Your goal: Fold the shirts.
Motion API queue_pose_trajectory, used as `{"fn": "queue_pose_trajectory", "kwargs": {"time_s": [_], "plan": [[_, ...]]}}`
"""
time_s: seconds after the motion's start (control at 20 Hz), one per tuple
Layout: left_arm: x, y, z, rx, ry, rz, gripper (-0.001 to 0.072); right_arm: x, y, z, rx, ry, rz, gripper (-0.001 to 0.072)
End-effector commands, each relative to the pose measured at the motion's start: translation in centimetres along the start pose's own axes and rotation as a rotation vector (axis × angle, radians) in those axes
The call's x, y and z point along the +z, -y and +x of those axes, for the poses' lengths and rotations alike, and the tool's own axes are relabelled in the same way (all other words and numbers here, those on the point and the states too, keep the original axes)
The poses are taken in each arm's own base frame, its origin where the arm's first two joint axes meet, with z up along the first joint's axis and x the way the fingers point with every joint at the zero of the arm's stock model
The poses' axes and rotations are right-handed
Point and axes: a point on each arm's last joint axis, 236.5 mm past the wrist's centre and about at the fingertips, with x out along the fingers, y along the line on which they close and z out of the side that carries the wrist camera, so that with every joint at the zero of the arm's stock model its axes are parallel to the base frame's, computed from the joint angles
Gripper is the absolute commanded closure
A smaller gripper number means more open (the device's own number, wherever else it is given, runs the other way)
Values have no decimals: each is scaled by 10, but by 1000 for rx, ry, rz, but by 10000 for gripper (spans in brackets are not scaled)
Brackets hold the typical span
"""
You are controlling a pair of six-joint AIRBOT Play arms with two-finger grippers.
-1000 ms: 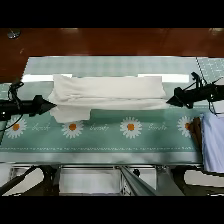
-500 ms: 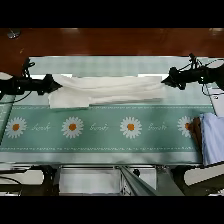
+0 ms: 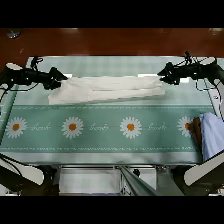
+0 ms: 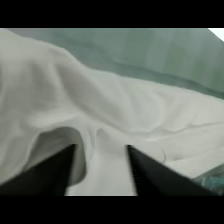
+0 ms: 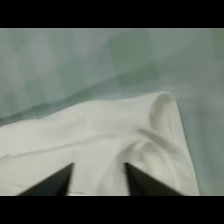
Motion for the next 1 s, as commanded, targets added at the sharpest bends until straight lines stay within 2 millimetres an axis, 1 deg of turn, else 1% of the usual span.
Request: {"fn": "queue_pose_trajectory", "kwargs": {"time_s": [0.0,0.05,0.1,0.15,0.2,0.25,0.3,0.35,0.4,0.45,0.6,0.7,0.75,0.8,0.85,0.9,0.95], "plan": [[-19,-25,-24,47,-133,0,6,0,3,-21,31,-30,-15,94],[-23,-41,-43,89,-165,-22,6,5,10,-36,30,-19,-4,95],[-27,-60,-65,149,-177,-57,7,8,21,-50,13,-11,6,95],[-30,-77,-87,203,-174,-75,7,7,38,-62,-21,-22,25,95],[-32,-85,-103,225,-157,-71,7,1,54,-67,-66,-48,62,95],[-34,-90,-114,226,-125,-75,7,-7,70,-67,-121,-80,91,95],[-38,-91,-120,227,-100,-77,7,-14,79,-63,-150,-113,98,95],[-43,-90,-121,221,-78,-61,7,-22,80,-55,-153,-150,100,95],[-51,-84,-119,207,-58,-34,7,-28,77,-44,-148,-180,97,95],[-58,-73,-115,169,-26,-5,7,-34,75,-34,-148,-202,91,95],[-74,-26,-105,23,81,65,6,-53,63,-1,-148,-271,68,95],[-88,6,-99,-59,91,110,7,-64,45,18,-102,-302,64,95],[-95,19,-94,-81,75,130,7,-65,39,23,-99,-300,54,102],[-103,32,-88,-101,45,151,6,-65,34,26,-97,-295,41,216],[-112,45,-80,-127,12,171,7,-63,26,26,-86,-295,29,469],[-120,55,-72,-136,-14,194,10,-63,17,21,-76,-299,5,687],[-128,64,-64,-142,-42,219,157,-60,10,11,-79,-291,-39,686]]}}
